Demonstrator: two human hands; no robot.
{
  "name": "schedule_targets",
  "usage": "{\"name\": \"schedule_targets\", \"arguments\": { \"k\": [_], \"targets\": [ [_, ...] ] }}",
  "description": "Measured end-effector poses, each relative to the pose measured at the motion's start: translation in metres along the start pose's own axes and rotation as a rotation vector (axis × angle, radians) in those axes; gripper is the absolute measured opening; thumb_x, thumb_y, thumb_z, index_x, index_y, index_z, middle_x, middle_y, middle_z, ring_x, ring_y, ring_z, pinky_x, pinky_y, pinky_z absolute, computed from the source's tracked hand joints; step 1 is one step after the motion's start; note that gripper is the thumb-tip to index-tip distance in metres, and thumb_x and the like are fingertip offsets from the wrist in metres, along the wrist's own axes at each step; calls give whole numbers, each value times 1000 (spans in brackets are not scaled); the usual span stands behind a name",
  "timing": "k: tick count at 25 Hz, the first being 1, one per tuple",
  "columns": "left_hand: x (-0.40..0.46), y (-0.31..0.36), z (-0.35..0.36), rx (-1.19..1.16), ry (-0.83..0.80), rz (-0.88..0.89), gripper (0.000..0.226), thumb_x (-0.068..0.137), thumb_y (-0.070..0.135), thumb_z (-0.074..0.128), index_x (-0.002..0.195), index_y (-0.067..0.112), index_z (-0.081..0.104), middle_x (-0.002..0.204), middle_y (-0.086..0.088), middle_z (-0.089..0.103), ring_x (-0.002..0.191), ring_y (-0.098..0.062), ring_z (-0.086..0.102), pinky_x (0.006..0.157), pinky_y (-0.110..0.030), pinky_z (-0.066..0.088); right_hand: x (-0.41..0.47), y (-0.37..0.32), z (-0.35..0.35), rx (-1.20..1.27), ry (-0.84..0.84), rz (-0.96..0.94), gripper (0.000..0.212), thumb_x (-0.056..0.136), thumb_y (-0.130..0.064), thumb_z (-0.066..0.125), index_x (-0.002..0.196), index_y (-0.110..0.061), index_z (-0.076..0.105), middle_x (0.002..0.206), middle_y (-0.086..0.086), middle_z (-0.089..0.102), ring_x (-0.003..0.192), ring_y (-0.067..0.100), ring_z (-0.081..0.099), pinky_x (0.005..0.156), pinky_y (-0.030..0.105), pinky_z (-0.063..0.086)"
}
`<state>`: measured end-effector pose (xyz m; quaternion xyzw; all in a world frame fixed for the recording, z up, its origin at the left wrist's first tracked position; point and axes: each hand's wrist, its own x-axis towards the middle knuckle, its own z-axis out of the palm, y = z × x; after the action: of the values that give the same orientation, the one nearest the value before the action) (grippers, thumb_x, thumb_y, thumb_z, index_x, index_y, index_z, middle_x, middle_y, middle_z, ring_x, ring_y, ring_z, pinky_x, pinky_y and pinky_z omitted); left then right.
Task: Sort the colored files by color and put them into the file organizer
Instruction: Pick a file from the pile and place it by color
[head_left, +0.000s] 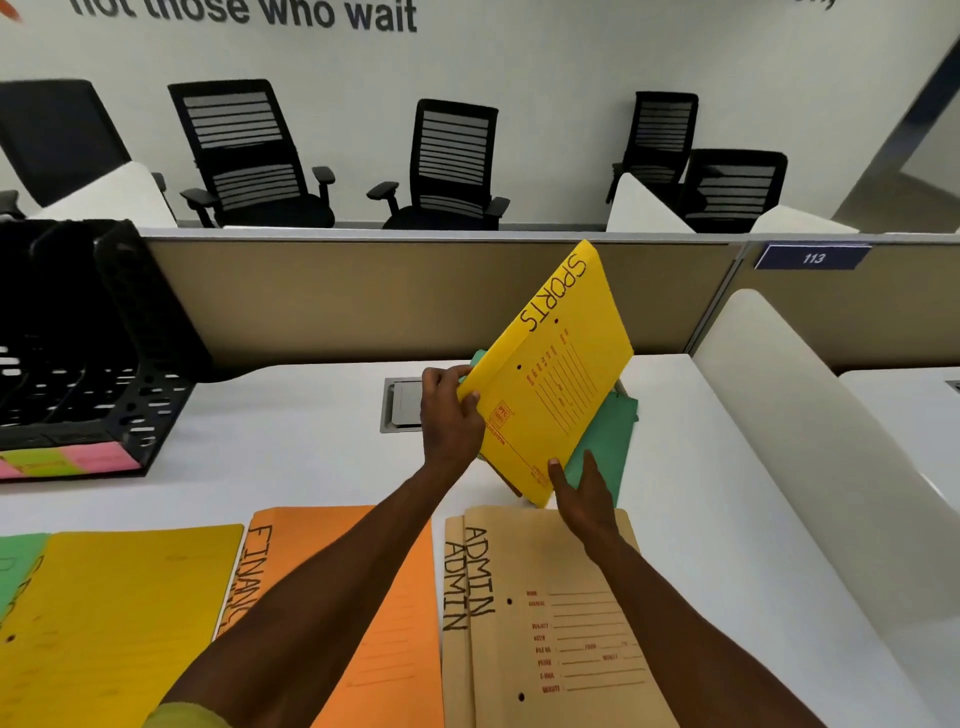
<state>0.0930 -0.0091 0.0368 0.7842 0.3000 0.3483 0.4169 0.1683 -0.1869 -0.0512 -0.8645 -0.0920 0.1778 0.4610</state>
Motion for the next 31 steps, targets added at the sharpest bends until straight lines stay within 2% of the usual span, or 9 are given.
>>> {"name": "schedule_targets", "arguments": {
  "k": [5,8,11,14,18,22,25,28,31],
  "targets": [
    [-20,24,-29,-101,86,52,24,93,6,60,116,11,62,111,-7,49,94,-14,54,72,-15,46,-3,-22,-6,300,-14,132,85,90,-63,54,157,-22,21,157,8,36,141,29,37,116,48,32],
    [-38,23,-56,-198,133,40,25,92,6,62,115,14,61,109,-4,50,95,-14,57,74,-20,52,-10,-35,-11,504,-22,100,86,85,-64,58,155,-23,28,151,4,45,135,29,45,113,52,36],
    [-58,12,-82,-341,116,-80,29,93,9,62,114,28,58,111,5,52,98,-6,58,74,-18,52,-22,-46,-16,645,-27,29,53,91,-54,59,138,-31,51,136,3,59,119,29,58,101,58,47],
    [-81,-9,-106,-395,55,-225,30,96,15,60,121,31,54,121,4,51,107,-11,56,73,-19,50,-39,-55,-15,621,49,-21,29,93,-48,61,118,-34,63,121,1,65,109,29,60,91,54,52],
    [-120,-47,-139,-373,-52,-365,52,98,21,56,147,31,39,139,-1,47,118,-24,53,82,-33,53,-68,-58,7,563,84,-67,40,91,-39,68,128,-28,61,124,0,62,111,27,58,88,44,52],
    [-152,-81,-183,-329,-99,-526,60,93,21,66,147,23,41,146,-5,47,123,-27,53,98,-45,51,-99,-51,46,409,47,-65,53,89,-39,71,137,-22,57,133,4,61,117,30,57,98,48,50],
    [-171,-96,-221,-277,-68,-547,62,84,29,76,138,19,50,133,-7,57,112,-26,61,90,-48,56,-131,-51,83,307,-30,-35,65,86,-43,73,142,-19,51,140,8,57,123,33,55,103,52,46],
    [-182,-110,-258,-196,75,-597,60,79,38,79,129,14,54,128,-6,59,107,-22,61,85,-42,55,-169,-56,121,272,-82,-69,68,85,-39,75,143,-16,49,142,10,54,126,34,53,102,49,47],
    [-196,-129,-301,-86,118,-617,64,81,33,79,136,14,51,129,-9,59,106,-24,59,79,-36,53,-210,-66,157,281,-104,-73,65,83,-38,77,140,-17,53,136,9,59,120,34,57,99,50,49]
  ]
}}
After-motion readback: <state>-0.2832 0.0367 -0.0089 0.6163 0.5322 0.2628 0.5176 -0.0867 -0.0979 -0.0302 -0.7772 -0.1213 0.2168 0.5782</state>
